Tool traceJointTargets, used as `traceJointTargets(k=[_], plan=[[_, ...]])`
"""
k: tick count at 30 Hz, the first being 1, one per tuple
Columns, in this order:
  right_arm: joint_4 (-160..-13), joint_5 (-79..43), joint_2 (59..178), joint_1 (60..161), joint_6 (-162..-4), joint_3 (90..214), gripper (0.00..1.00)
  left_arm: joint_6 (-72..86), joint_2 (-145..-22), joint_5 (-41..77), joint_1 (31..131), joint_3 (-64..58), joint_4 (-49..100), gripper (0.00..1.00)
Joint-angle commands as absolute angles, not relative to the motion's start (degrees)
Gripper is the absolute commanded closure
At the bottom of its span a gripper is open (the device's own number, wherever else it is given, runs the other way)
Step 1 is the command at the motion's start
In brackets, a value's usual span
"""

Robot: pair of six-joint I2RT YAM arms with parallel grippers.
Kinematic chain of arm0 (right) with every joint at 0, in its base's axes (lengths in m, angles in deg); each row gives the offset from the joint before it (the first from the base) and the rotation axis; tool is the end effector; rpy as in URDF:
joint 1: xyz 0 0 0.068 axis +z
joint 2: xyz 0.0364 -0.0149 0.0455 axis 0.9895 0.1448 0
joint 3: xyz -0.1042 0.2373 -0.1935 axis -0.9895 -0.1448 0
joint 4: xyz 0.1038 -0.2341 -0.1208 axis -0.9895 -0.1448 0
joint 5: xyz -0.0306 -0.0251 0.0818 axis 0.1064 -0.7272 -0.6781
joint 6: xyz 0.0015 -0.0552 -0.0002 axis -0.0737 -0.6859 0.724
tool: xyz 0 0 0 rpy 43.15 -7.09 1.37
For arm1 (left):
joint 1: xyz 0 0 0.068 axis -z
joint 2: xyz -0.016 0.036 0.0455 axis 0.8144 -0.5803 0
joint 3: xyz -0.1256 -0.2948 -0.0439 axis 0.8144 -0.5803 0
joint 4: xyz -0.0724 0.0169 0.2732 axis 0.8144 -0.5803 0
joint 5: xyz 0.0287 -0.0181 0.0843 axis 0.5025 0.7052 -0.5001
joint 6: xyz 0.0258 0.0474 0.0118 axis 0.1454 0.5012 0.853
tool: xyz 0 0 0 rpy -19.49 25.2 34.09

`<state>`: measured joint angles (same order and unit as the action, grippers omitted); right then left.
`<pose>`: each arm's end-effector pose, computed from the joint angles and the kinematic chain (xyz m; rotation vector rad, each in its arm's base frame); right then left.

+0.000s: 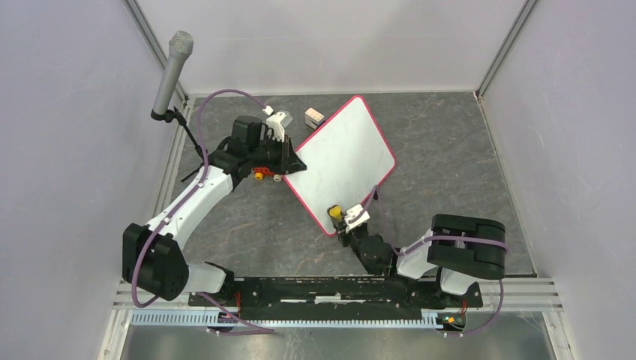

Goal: Erase the whiteboard

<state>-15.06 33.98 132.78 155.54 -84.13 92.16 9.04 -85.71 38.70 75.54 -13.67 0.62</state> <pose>0.0963 0.2389 0.1614 -0.4359 1.6335 0.3866 0.2832 -0.1281 0.3387 0.5017 2.2297 -0.8487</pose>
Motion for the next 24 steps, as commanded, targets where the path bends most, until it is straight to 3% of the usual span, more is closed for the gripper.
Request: traceJointTargets(k=[1, 12, 24], plan=[[-14.9, 38.0, 131.0, 155.5, -82.9, 90.3, 0.71, 18.1, -90.9, 13.8, 76.0, -17.8, -14.6, 0.98], [-12.6, 34.0, 130.5, 153.9, -91.6, 102.8, 0.71, 18.6, -91.7, 7.8, 75.9, -18.7, -15.3, 0.98], [-9.8, 28.6, 134.4, 153.3, -74.0, 90.4, 0.70, 18.6, -91.9, 5.2, 75.9, -19.4, -15.5, 0.98]])
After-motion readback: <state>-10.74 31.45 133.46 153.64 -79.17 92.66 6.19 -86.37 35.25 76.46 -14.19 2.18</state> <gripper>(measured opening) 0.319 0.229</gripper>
